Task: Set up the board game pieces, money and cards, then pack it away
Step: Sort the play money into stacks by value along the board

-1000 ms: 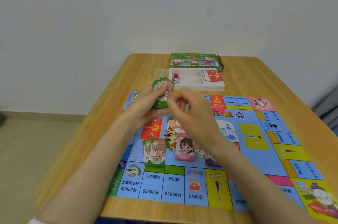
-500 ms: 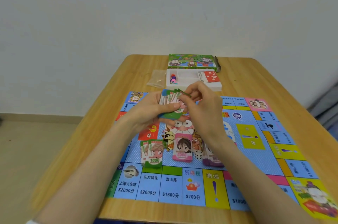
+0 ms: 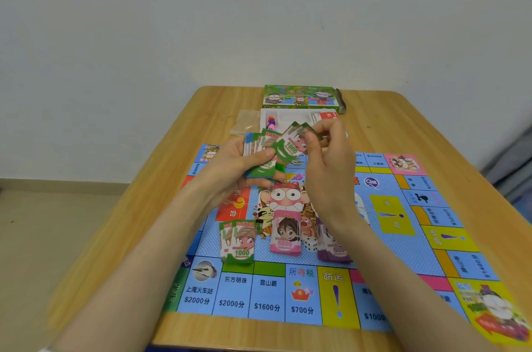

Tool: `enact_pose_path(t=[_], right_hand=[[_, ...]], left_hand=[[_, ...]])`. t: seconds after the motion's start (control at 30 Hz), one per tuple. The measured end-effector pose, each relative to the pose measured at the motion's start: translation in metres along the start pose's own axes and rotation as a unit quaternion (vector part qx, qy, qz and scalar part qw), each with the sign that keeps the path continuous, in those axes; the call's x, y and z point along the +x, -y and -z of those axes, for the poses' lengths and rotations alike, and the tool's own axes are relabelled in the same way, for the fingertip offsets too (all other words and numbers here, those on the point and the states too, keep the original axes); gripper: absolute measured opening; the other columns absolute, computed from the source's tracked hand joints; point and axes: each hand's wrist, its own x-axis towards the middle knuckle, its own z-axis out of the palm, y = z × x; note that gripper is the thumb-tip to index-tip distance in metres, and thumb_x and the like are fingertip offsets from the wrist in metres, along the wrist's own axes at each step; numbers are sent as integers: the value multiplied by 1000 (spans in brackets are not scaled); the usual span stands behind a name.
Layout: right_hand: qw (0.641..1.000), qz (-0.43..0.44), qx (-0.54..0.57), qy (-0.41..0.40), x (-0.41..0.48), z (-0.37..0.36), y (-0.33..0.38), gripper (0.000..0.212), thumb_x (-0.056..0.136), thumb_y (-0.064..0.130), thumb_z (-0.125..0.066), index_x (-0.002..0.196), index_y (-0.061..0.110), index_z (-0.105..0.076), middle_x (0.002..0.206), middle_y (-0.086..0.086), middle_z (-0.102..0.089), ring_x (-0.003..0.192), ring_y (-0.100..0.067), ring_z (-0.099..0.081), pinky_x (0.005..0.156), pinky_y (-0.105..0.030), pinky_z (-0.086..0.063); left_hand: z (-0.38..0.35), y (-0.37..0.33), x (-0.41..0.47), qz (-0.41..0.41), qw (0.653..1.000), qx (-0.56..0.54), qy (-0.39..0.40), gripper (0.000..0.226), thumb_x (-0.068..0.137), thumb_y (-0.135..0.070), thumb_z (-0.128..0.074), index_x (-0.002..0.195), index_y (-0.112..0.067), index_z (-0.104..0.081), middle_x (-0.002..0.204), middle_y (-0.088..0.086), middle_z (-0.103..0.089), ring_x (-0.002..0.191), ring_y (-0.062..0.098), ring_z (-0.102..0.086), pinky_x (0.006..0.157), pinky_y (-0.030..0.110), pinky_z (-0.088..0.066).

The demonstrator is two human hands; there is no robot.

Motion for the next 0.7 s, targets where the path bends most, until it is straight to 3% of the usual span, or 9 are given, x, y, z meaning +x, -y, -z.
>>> enact_pose_path(t=[0.23,0.33,0.43,0.5,0.57,0.63,0.7], right_hand=[[1000,-14,-6,25,2,0,-6,14,97,10,-49,85,14,-56,72,11,-55,65,1,-48,57,-16,-37],[999,26,-39,-5,3,0,-9,15,95,11,-51,87,12,-64,82,1,-59,74,0,-50,62,-10,-35],[999,33,5,-23,4,3,-3,13,92,9,-56,90,13,-68,87,-1,-62,76,-1,-52,65,-11,-38],[993,-13,97,61,3,4,6,15,90,7,-59,88,19,-67,84,4,-65,76,-2,-57,67,-17,-46],[956,-87,186,207,0,4,15,19,87,2,-61,90,20,-63,82,1,-66,74,-6,-62,67,-21,-52],[915,-101,173,350,-5,2,18,18,85,0,-64,97,13,-59,73,-2,-63,65,-11,-58,62,-21,-47],[891,-59,84,443,-11,-2,15,20,85,6,-67,100,14,-56,65,5,-60,59,-11,-51,60,-22,-41]], left_hand=[[-2,-1,-1,2,1000,5,4,14,88,-5,-57,101,-9,-58,82,8,-74,64,20,-72,46,20,-54],[-2,-1,-1,3,1000,5,4,14,89,-2,-56,101,-9,-59,83,8,-75,63,20,-72,47,20,-55],[-1,0,0,-3,999,-5,-37,12,90,-3,-56,100,-9,-60,80,8,-75,62,18,-72,48,21,-55],[0,1,2,-8,997,-11,-70,12,90,-2,-57,101,-7,-59,74,4,-74,59,15,-70,46,20,-54],[2,1,2,-15,996,-15,-86,13,89,-3,-56,102,-4,-58,67,-1,-72,54,10,-67,45,19,-52],[3,1,2,-20,995,-16,-92,6,89,-2,-57,93,-4,-59,68,3,-70,52,11,-65,46,20,-51],[5,2,3,-25,995,-16,-94,7,88,-3,-60,93,-8,-61,80,9,-70,59,14,-68,50,23,-53]])
